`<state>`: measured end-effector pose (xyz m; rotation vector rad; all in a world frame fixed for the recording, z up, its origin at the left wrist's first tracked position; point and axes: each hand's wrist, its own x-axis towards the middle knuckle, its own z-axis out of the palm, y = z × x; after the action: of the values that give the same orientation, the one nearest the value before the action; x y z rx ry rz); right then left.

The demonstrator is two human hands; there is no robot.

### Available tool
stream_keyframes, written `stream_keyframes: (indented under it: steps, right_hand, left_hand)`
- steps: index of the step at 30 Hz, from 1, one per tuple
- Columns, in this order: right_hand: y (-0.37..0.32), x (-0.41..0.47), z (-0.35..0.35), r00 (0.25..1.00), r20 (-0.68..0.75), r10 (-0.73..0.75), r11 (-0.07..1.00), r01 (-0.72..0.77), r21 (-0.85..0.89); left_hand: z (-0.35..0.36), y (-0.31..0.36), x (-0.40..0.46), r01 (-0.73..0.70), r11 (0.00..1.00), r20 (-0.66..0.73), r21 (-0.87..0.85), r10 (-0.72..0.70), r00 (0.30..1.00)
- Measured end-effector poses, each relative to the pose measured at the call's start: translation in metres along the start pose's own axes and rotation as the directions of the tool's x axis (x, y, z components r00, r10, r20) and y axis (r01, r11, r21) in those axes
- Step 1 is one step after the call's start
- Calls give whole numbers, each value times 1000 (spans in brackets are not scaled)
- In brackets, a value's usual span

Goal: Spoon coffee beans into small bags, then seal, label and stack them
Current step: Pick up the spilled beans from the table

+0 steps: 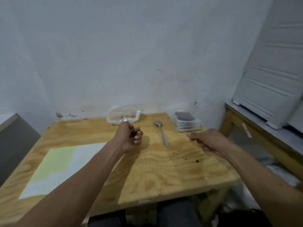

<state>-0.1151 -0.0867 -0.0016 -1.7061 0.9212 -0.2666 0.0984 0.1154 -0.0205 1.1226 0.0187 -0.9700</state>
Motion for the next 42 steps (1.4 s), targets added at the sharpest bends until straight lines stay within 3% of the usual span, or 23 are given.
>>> stream_keyframes:
  steps: [3, 11, 13, 17, 23, 27, 32, 35, 42]
  right_hand:
    - [16, -33, -16, 998, 13, -62, 987, 63, -148]
    - [46, -49, -17, 981, 89, -170, 910, 191, -367]
    - [42, -46, -15, 980, 95, -173, 924, 196, -329]
    - [33, -32, -3, 995, 52, -80, 993, 84, -88]
    - [19, -10, 16, 971, 62, -229, 946, 237, -220]
    - [26, 9, 13, 955, -95, -282, 936, 253, -244]
    - [26, 34, 12, 880, -305, -365, 885, 227, -407]
    - [27, 51, 19, 854, -321, -409, 831, 203, -519]
    - [26, 65, 34, 840, -373, -394, 829, 151, -538]
  left_hand:
    - [24, -16, -1, 18, 995, -22, 94, -16, 1000]
    - [47, -32, -13, -57, 964, -179, 260, 106, 978]
    - [40, -29, -11, -86, 950, -198, 301, 151, 969]
    - [19, -10, -7, -115, 925, -231, 361, 208, 951]
    - [-20, 18, 0, -170, 871, -271, 461, 321, 908]
    - [-30, 16, 6, -182, 858, -275, 480, 344, 898]
    - [-23, 10, 9, -223, 807, -299, 547, 438, 848]
    - [-20, 15, 9, -254, 761, -307, 597, 509, 804]
    - [-39, 44, 14, -355, 708, -330, 610, 635, 698]
